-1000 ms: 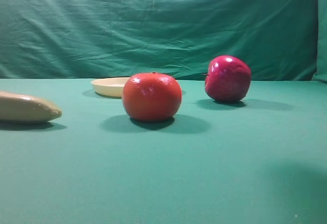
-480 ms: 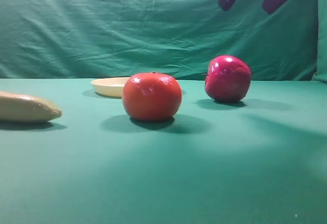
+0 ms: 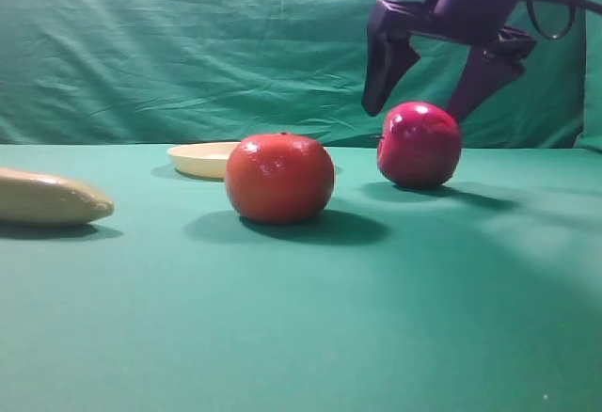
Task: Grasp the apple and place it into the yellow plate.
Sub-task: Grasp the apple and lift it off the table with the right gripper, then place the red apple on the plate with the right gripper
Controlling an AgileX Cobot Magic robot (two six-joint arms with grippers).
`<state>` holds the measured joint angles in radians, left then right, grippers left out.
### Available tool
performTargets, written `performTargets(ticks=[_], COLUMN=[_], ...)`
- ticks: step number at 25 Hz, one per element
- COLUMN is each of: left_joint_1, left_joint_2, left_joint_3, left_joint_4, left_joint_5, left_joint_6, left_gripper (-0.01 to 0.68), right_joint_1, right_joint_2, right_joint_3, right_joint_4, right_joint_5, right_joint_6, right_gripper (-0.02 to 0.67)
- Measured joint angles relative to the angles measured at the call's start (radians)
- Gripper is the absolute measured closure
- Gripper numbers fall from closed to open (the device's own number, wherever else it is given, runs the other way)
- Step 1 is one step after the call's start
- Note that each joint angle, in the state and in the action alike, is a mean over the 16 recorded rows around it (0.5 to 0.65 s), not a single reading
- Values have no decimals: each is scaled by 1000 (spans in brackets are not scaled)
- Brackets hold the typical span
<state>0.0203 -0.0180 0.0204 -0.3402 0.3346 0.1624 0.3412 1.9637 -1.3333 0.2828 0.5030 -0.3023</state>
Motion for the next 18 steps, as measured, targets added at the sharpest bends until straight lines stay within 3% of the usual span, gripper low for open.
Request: performTargets(ticks=[9, 18], left_joint_1=[0, 0], left_joint_2=[0, 0], left_joint_3=[0, 0], left_joint_4=[0, 0], left_joint_5=[0, 0], left_joint_6=[0, 0], left_gripper=[516, 516], right_joint_1=[12, 97], right_joint_2=[19, 43], right_joint_3=[-127, -287], right_joint_4=[8, 23], right_joint_5=[32, -52], right_joint_6=[-1, -40], right_gripper=[113, 118])
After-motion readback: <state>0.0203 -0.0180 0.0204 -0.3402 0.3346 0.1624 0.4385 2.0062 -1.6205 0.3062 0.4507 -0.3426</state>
